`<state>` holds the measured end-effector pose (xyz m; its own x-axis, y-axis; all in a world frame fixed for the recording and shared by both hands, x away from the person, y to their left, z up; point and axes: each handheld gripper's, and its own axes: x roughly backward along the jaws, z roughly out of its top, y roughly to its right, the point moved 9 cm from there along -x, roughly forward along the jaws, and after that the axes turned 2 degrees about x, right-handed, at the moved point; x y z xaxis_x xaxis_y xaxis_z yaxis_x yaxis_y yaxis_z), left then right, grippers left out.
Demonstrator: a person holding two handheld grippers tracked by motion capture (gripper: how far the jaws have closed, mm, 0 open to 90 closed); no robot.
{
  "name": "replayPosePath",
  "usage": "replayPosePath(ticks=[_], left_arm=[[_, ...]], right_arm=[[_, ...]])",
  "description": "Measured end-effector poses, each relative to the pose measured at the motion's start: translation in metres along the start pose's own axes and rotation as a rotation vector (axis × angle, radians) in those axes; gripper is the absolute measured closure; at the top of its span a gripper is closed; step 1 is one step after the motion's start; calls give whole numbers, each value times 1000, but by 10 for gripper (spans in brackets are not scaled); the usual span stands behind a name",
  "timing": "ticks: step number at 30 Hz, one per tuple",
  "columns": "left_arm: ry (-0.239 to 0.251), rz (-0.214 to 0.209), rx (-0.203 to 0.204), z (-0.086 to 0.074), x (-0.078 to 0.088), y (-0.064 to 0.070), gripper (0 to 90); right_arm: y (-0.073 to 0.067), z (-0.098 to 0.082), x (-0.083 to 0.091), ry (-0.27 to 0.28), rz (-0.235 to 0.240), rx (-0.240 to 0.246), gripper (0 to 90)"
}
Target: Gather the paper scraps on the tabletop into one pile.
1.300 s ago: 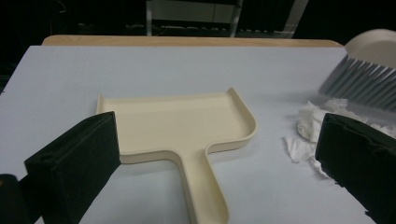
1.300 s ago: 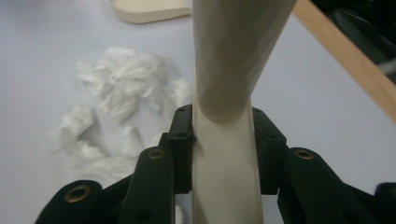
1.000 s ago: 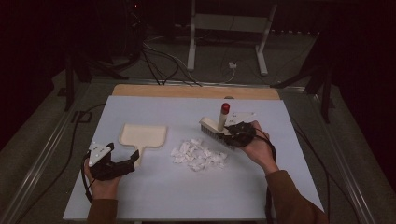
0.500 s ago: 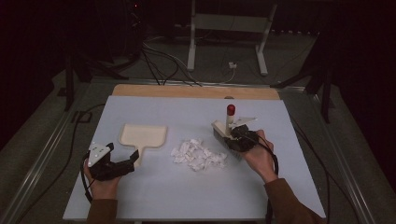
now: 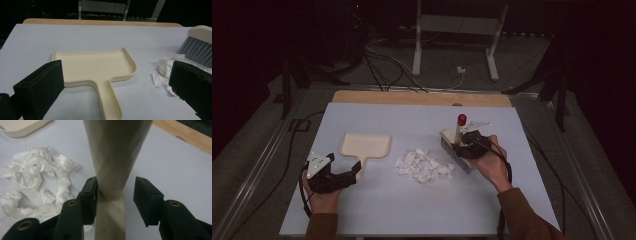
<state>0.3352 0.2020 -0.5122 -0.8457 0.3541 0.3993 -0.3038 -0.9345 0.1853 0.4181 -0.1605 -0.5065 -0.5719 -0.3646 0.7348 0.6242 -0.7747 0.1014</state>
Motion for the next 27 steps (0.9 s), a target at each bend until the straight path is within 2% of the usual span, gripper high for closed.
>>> replayPosePath(ticks=[3, 6, 12, 17, 21, 27], left_arm=[[3, 1, 2, 0, 0, -1, 6], [2, 0, 3, 0, 0, -1, 6], [4, 4, 6, 0, 1, -2, 6], [0, 3, 3, 0, 0, -1, 6], [1, 2, 2, 0, 0, 0, 6], [4, 4, 6, 0, 1, -2, 6]], right_arm=[[-1, 2, -5, -19, 27, -63, 610], [-4, 3, -9, -36, 53, -102, 652], [-13, 2, -1, -55, 0, -153, 674], [-25, -2, 3, -46, -17, -215, 674], [-32, 3, -2, -34, -12, -283, 674], [-43, 12, -10, -17, -12, -325, 674]])
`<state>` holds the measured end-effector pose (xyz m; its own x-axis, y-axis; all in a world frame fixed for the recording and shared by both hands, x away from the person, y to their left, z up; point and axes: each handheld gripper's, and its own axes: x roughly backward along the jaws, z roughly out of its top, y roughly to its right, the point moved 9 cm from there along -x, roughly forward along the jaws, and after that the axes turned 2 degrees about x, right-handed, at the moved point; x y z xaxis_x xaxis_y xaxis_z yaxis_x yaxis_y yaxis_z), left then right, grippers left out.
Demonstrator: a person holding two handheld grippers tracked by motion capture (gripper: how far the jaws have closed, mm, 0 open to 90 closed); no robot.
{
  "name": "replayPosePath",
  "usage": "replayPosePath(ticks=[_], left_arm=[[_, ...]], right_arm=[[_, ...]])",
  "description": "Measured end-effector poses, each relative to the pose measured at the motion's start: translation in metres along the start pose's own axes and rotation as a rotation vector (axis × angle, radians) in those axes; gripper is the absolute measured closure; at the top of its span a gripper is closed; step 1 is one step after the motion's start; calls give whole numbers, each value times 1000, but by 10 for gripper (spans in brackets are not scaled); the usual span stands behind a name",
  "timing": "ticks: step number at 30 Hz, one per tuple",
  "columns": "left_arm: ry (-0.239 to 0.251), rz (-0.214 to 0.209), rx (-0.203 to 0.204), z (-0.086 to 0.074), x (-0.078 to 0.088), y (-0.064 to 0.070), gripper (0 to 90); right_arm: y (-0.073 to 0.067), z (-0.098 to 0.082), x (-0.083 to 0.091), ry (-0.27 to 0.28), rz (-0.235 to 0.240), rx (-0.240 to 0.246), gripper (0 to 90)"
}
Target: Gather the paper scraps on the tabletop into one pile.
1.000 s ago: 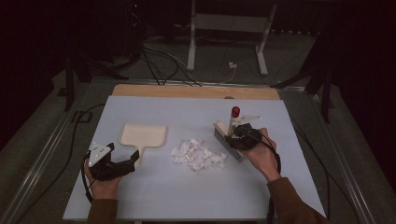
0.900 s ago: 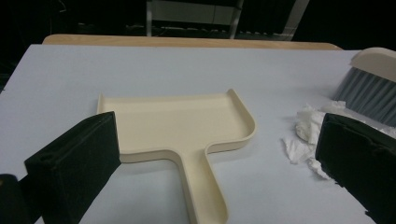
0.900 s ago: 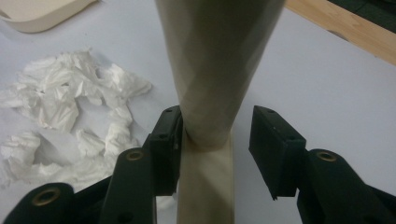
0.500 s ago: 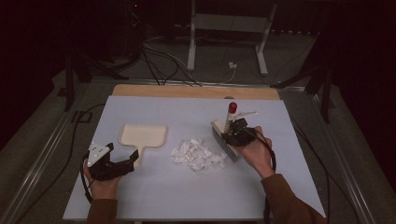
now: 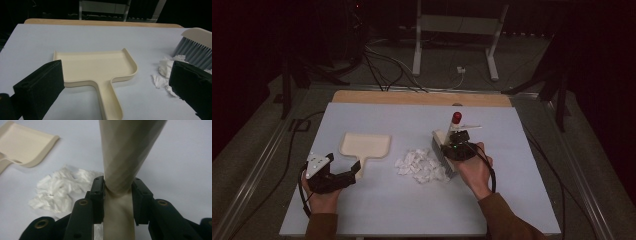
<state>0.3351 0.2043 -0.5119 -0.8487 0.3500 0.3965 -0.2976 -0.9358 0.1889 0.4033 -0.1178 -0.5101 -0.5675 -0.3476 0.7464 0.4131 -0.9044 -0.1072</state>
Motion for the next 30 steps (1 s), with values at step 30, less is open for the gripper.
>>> replayPosePath(ticks=[30], left_arm=[[3, -1, 3, 0, 0, 0, 6]], right_arm=[[12, 7, 1, 13, -1, 161, 674]])
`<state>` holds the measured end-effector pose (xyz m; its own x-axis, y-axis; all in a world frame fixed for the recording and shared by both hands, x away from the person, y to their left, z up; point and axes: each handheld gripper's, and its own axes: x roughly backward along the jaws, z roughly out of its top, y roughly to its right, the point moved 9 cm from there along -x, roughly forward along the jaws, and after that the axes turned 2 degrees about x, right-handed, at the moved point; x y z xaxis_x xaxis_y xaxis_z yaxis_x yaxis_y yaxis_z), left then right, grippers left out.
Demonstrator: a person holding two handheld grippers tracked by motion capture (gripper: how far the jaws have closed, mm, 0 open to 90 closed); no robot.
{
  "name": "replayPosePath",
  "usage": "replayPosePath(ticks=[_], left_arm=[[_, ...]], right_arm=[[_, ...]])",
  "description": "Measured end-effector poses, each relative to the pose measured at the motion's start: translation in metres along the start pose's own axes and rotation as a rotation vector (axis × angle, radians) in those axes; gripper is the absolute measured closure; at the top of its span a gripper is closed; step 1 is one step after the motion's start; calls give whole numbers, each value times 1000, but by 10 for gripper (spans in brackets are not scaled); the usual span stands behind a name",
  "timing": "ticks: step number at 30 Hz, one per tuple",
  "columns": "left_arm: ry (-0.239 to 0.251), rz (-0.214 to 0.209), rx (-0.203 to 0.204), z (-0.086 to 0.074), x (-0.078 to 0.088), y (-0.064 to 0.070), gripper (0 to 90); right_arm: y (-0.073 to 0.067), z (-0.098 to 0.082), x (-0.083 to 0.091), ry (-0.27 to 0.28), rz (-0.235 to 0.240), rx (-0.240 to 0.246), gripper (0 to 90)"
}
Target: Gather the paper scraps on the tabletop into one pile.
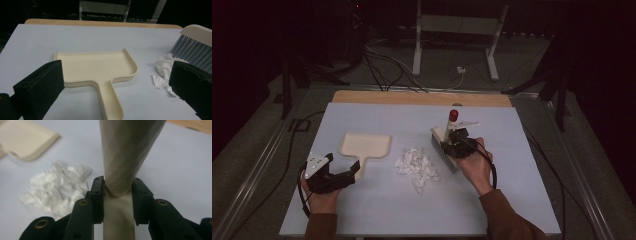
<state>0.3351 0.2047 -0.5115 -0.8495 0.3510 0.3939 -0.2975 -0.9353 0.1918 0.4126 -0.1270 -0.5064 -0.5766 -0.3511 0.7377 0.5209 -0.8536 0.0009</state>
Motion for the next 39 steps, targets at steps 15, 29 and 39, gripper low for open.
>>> replayPosePath(ticks=[15, 29, 39], left_arm=[[-8, -2, -4, -2, -2, 1, 6], [-6, -3, -2, -1, -1, 1, 6], [-3, -3, 0, -1, -1, 1, 6]], right_arm=[[-6, 19, 40, 197, 235, 241, 674], [-79, 21, 48, 139, 510, 470, 673], [-115, 3, 48, 68, 647, 597, 673]])
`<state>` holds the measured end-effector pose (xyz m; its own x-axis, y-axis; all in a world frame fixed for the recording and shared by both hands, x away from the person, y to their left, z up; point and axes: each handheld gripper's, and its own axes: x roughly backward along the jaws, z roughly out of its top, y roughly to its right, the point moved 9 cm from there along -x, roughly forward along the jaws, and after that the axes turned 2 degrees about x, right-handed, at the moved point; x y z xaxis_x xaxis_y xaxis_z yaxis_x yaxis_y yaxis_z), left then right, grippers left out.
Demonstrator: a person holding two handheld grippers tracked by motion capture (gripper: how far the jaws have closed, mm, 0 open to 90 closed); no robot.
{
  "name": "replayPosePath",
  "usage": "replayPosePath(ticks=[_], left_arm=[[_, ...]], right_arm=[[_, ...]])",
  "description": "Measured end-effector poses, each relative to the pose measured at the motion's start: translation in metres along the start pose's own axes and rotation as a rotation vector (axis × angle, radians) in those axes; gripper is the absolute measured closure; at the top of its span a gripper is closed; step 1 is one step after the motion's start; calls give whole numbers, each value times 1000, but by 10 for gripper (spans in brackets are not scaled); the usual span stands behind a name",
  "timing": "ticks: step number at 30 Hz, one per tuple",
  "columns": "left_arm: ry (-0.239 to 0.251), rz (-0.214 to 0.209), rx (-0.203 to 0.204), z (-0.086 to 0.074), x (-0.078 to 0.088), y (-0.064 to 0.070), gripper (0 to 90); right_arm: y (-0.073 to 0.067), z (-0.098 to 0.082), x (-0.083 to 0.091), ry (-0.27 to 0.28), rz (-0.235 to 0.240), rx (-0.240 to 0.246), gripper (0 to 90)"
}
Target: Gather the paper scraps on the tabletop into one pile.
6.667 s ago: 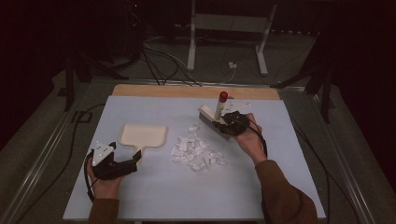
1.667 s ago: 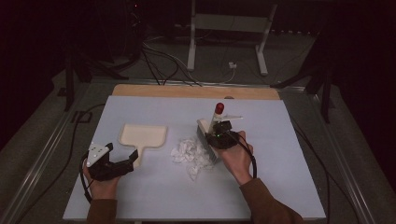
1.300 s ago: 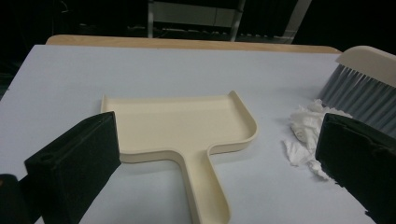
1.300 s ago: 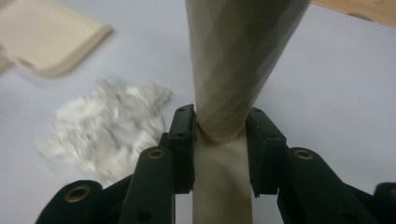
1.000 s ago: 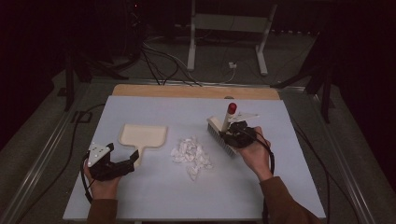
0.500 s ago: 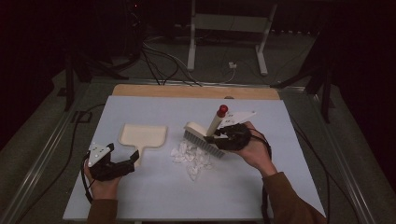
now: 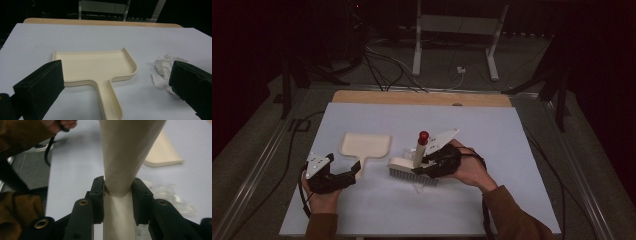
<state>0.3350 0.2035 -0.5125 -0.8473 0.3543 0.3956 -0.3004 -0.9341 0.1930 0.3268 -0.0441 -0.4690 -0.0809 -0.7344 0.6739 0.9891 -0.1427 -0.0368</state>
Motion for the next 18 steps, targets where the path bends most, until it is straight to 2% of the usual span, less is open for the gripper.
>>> replayPosePath(ticks=[3, 6, 11, 18], left_arm=[[-2, 0, -1, 0, 0, 0, 6], [-5, 0, -3, 0, 0, 0, 6], [-4, 1, -3, 0, 0, 0, 6], [-2, 0, -2, 0, 0, 0, 6]], right_arm=[[-7, -6, -7, -33, 46, 31, 673], [-12, -15, -13, -90, 73, 74, 673], [-4, -22, -23, -131, 27, 154, 673], [10, -22, -27, -128, -72, 232, 674]])
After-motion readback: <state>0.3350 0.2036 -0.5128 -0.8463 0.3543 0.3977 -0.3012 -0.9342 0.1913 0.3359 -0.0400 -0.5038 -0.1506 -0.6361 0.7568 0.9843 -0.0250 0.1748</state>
